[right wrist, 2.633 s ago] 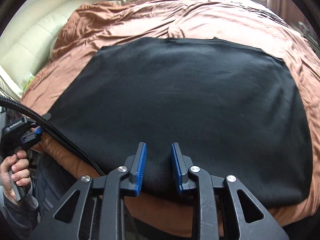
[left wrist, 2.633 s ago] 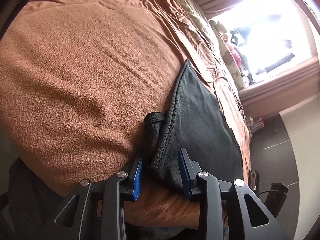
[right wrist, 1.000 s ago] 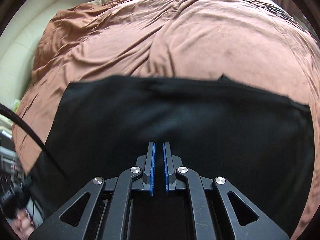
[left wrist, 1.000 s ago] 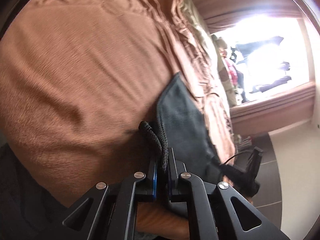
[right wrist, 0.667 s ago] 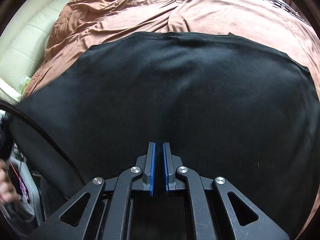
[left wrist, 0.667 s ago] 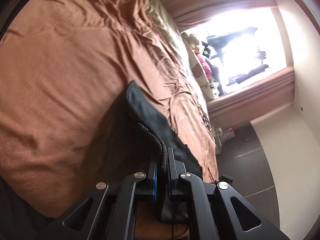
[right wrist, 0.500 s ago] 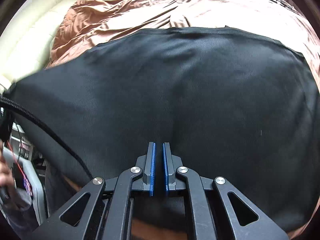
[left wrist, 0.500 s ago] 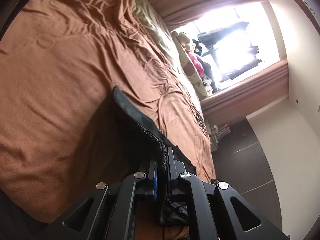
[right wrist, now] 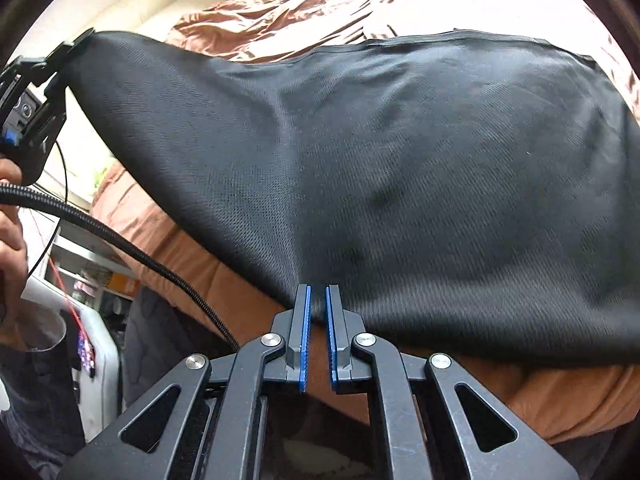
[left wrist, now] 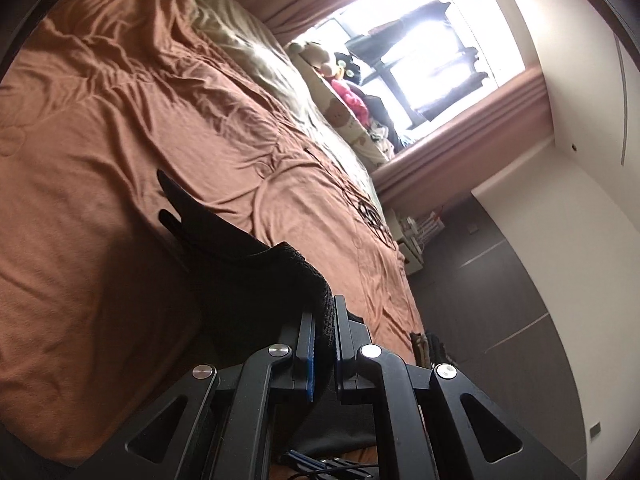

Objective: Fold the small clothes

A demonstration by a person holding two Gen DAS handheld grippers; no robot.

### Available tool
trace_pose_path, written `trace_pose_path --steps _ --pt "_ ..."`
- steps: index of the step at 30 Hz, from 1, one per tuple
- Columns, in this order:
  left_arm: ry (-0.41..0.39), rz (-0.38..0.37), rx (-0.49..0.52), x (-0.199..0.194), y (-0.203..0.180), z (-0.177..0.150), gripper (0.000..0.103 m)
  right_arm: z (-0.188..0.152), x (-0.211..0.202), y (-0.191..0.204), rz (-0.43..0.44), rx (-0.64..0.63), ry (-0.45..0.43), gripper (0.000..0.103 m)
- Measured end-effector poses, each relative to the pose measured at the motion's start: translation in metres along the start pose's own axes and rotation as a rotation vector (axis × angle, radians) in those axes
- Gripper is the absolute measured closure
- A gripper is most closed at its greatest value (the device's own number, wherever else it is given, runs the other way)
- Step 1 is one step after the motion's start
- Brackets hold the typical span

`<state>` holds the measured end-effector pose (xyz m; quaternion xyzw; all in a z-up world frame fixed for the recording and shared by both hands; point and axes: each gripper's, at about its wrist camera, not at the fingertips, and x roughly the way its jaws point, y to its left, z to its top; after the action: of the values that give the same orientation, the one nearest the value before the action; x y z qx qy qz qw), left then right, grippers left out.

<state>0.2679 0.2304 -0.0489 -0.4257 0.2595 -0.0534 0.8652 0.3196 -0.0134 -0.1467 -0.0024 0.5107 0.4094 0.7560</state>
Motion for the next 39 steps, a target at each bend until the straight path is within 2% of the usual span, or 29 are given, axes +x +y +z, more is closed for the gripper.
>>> trace_pose_path --steps 6,9,10,12,13,14,22,27,35,38,39 --pt "0.042 -0.03 0.068 0.019 -0.037 -0.006 0.096 -0.009 -0.039 -0.023 -0.021 0.044 -0.078 0.099" --pt "0.063 -0.047 0.099 0.029 -0.055 -0.009 0.096 -0.016 -0.067 -0.036 -0.063 0.054 -0.136 0.097" --pt "0.071 -0.052 0.108 0.033 -0.06 -0.011 0.096 -0.018 -0.073 -0.039 -0.074 0.06 -0.148 0.092" --pt "0.09 -0.059 0.128 0.04 -0.072 -0.015 0.096 -0.022 -0.086 -0.046 -0.085 0.073 -0.175 0.065" --pt "0.098 -0.06 0.138 0.044 -0.077 -0.017 0.096 -0.025 -0.094 -0.051 -0.089 0.081 -0.201 0.043" --pt "0.107 -0.062 0.149 0.048 -0.082 -0.02 0.096 -0.028 -0.099 -0.053 -0.093 0.085 -0.222 0.038" --pt "0.212 -0.092 0.241 0.088 -0.121 -0.056 0.096 -0.056 -0.137 -0.085 -0.066 0.13 -0.287 0.038" --pt "0.28 -0.095 0.269 0.116 -0.136 -0.078 0.096 -0.07 -0.159 -0.103 -0.094 0.153 -0.306 0.038" --pt "0.382 -0.08 0.293 0.154 -0.149 -0.117 0.096 -0.088 -0.173 -0.117 -0.103 0.197 -0.318 0.038" --pt "0.443 -0.064 0.321 0.168 -0.154 -0.133 0.096 -0.089 -0.172 -0.123 -0.1 0.207 -0.309 0.038" --pt "0.462 -0.044 0.331 0.171 -0.154 -0.138 0.091 -0.089 -0.171 -0.124 -0.102 0.208 -0.303 0.038"
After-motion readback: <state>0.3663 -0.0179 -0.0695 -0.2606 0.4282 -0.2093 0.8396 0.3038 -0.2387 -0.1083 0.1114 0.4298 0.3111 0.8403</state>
